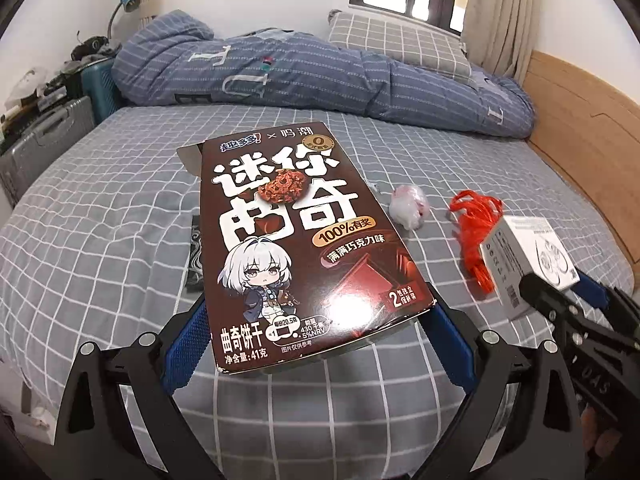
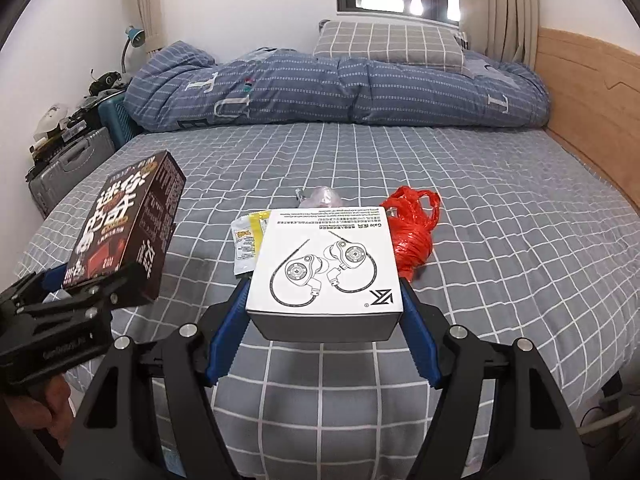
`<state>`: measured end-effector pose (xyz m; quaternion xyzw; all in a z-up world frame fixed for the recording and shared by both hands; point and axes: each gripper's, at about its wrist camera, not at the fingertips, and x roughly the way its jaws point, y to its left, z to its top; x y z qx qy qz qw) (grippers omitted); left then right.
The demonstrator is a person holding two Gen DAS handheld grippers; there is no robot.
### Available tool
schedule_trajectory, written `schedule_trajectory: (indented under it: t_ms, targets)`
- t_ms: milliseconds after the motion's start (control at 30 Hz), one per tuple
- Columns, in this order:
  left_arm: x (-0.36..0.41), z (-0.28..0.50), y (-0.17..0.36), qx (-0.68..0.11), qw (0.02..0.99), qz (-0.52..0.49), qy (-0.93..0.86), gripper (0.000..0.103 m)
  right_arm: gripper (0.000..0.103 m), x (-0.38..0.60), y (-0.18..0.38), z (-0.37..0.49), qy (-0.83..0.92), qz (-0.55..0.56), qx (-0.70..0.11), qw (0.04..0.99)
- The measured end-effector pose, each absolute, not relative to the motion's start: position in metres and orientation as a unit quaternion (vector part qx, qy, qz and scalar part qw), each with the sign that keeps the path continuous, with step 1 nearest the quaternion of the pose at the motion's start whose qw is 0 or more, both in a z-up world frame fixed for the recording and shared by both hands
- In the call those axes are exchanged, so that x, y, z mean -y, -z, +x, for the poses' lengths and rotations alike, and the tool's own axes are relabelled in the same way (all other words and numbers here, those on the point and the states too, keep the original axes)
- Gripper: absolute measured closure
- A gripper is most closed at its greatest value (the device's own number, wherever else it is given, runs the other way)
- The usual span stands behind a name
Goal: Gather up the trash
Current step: 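Lift and carry the snack box and earphone box with both tools over the bin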
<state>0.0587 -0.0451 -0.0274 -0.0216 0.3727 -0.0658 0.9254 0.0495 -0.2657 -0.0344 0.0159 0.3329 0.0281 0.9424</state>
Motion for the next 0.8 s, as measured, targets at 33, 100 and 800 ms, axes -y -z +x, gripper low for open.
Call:
schedule_trajectory:
  t_ms: [33, 100, 800]
  targets:
    - [0.045, 0.057, 0.027, -0.373, 0.925, -0.022, 0.066, 0.009, 0.035, 0.266, 0.032, 0.047, -0.030, 0.017, -0.331, 0.943]
    - [0.045, 0.052, 0.025, -0.372, 0.925, -0.022, 0.068, 0.009, 0.035, 0.265, 0.031, 0.043, -0.030, 0.015, -0.330, 0.943]
    - [0.043, -0.017, 0.020, -0.368, 0.926, -0.019, 0.078, 0.009, 0.035, 0.261, 0.022, -0.018, -0.032, 0.001, -0.321, 0.947]
